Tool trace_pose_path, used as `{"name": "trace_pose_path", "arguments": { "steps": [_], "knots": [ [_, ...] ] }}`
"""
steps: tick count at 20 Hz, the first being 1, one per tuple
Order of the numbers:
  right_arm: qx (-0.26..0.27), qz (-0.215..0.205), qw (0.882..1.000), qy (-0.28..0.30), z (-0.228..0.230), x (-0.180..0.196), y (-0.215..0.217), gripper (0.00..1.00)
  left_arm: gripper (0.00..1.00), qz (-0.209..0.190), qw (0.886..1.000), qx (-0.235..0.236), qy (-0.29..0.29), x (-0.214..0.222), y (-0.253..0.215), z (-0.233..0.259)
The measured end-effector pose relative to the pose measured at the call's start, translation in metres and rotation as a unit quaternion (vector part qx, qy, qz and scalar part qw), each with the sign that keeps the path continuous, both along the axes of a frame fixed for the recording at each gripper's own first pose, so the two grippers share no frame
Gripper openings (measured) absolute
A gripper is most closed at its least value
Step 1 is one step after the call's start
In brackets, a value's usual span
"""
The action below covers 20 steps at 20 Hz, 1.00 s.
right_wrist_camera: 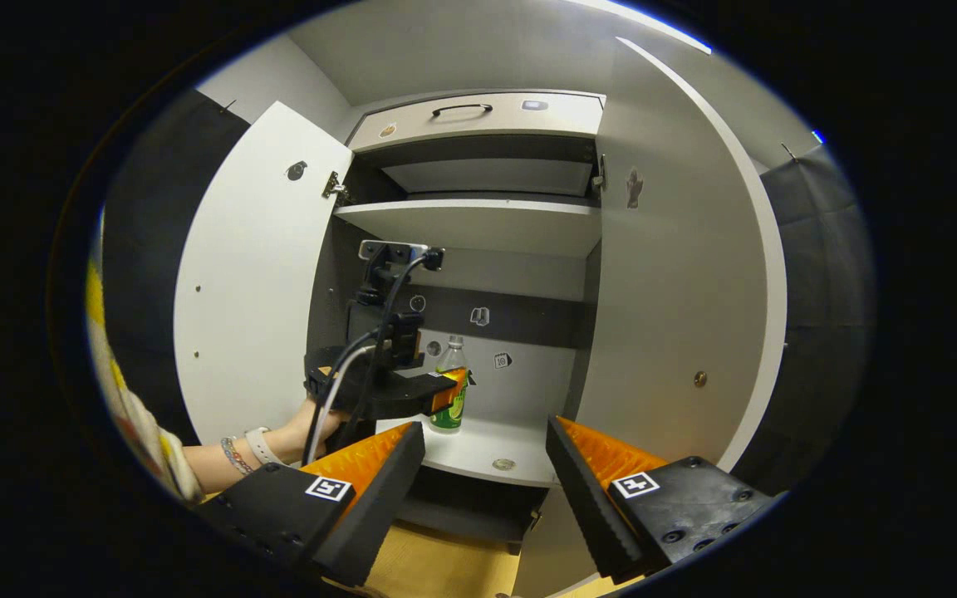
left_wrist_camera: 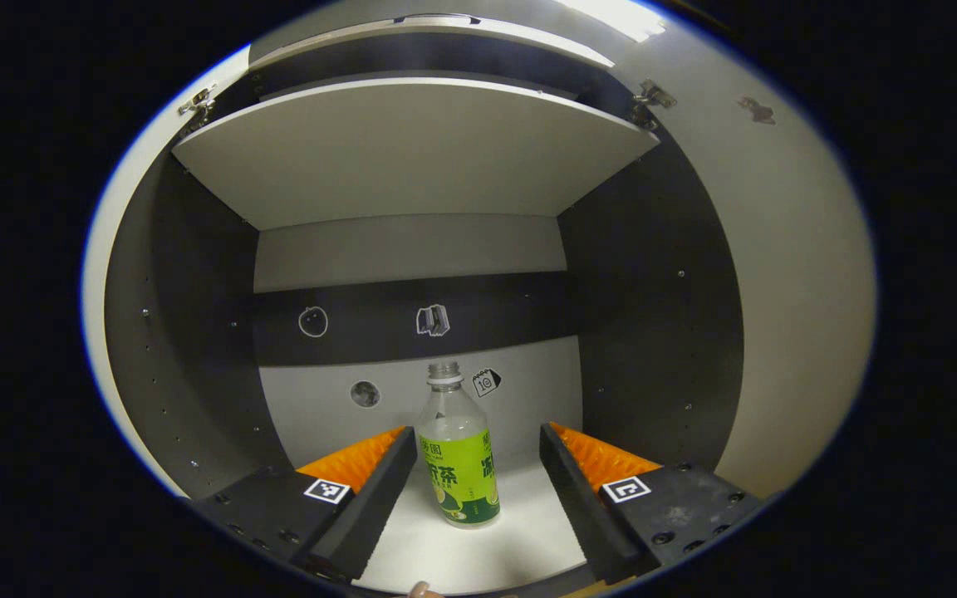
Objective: Grasp the bottle in the cabinet with the left hand and place it on the coaster, then close the right door with the right hand and the left door with the left hand.
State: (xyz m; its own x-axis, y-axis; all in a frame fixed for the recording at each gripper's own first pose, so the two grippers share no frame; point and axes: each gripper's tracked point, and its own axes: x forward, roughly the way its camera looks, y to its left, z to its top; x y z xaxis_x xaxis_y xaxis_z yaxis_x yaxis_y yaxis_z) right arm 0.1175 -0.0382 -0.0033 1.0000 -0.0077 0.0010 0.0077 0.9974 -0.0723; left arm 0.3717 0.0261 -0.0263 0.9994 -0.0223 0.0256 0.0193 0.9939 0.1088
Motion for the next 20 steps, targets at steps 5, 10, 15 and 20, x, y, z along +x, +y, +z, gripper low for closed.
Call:
{"name": "trace_pose_path", "arguments": {
  "steps": [5, 10, 15, 20],
  "knots": [
    [-0.005, 0.035, 0.999, -0.004, -0.001, 0.004, 0.014, 0.98, 0.94, 0.02, 0.999, -0.026, 0.01, 0.026, 0.007, -0.016],
    [-0.008, 0.05, 0.999, 0.007, -0.008, 0.01, 0.017, 0.98, 0.94, 0.04, 0.998, -0.037, 0.012, 0.047, 0.021, -0.025],
    [-0.009, 0.049, 0.999, 0.011, -0.012, 0.015, 0.012, 0.98, 0.94, 0.045, 0.997, -0.05, 0.022, 0.067, 0.027, -0.038],
    [-0.011, 0.053, 0.998, 0.017, -0.017, 0.015, 0.011, 0.98, 0.92, 0.051, 0.998, -0.039, 0.028, 0.076, 0.028, -0.046]
  ]
}}
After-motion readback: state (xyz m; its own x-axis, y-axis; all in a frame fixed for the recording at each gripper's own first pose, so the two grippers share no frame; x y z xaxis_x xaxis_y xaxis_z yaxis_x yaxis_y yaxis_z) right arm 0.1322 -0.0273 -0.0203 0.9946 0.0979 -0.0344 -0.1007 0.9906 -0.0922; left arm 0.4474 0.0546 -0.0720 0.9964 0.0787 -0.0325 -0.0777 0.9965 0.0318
